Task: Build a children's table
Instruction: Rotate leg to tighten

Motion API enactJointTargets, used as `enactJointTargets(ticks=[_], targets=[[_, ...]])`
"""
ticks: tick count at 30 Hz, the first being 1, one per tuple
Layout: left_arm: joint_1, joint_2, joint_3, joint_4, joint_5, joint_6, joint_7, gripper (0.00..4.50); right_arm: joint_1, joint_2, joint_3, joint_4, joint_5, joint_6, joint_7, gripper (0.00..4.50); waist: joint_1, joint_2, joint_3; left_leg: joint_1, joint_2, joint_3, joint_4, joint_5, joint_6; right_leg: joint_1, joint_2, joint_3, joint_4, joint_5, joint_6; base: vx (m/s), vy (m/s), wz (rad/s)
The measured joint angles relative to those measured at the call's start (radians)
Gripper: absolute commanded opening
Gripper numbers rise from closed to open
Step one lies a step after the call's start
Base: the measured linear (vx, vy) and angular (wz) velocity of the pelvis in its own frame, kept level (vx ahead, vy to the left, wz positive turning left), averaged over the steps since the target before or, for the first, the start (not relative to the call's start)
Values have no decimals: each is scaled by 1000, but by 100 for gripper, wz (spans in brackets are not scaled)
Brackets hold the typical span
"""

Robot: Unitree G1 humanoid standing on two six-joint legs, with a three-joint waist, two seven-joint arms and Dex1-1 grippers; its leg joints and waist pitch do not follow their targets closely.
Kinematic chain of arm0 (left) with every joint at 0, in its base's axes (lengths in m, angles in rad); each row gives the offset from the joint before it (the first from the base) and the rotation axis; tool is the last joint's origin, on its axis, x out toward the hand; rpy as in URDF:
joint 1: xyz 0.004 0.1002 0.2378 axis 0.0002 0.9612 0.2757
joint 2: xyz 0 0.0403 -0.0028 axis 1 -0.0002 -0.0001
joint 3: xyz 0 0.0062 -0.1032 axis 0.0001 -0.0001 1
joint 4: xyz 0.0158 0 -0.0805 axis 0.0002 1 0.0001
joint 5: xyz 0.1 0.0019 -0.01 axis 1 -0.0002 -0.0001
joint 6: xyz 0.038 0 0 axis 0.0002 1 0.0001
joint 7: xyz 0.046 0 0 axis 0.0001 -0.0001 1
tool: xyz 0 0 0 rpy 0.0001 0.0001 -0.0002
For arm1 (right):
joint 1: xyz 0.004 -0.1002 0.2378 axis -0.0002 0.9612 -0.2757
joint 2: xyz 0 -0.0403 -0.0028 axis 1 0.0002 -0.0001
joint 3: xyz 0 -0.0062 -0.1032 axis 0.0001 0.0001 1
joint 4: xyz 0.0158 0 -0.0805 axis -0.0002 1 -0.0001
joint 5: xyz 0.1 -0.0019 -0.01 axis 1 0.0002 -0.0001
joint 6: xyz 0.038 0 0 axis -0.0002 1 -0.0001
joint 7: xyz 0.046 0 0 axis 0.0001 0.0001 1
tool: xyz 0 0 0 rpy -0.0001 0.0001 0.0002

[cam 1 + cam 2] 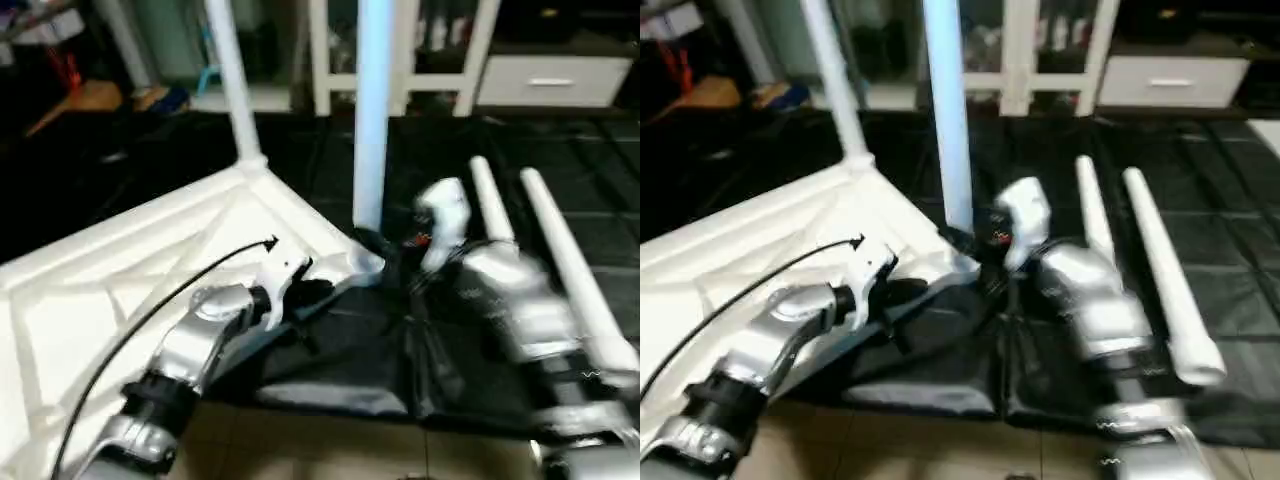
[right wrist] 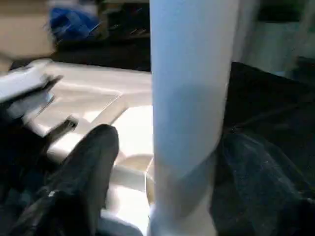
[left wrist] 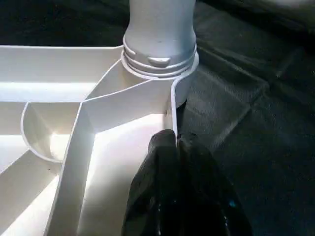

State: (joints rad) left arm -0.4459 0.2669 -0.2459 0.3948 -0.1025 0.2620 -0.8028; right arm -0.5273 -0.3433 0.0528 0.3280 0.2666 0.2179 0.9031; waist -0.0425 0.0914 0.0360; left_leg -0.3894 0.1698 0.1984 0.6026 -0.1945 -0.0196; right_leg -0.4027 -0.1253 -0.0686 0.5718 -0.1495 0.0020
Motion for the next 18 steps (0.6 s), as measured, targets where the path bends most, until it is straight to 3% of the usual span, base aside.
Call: enactJointTargets(ticks=[3,5,6,7,13,18], targets=[[3,7,-7,-27,1,24,-12,0,16,-60,7,-11,1,11,71,381,21,0,0,1,1,2,1,0,0,0,0,1,4,-7,1,0,0,0],[3,7,-6,-38,-1,52,-11,0,22,-75,9,-11,1,19,91,381,27,0,0,1,1,2,1,3,5,-1,0,1,5,-7,1,0,0,0],[2,7,-6,-44,-1,67,-10,26,22,-77,13,-11,1,20,96,390,29,0,0,2,1,2,1,3,5,-1,0,1,5,-7,1,0,0,0],[-1,7,-6,-51,-1,87,-8,53,22,-82,18,-11,-1,20,97,395,29,0,0,2,1,3,1,3,5,-1,0,1,5,-7,1,0,0,0],[-15,7,-26,-52,20,147,1,92,22,-84,33,-11,-5,19,90,395,28,1,0,4,1,4,1,0,0,0,0,3,6,-7,1,0,0,0],[-22,8,-37,-51,39,154,4,92,21,-74,33,-11,-6,19,86,395,25,2,-1,4,1,3,1,0,-1,1,0,3,6,-7,1,0,0,0]])
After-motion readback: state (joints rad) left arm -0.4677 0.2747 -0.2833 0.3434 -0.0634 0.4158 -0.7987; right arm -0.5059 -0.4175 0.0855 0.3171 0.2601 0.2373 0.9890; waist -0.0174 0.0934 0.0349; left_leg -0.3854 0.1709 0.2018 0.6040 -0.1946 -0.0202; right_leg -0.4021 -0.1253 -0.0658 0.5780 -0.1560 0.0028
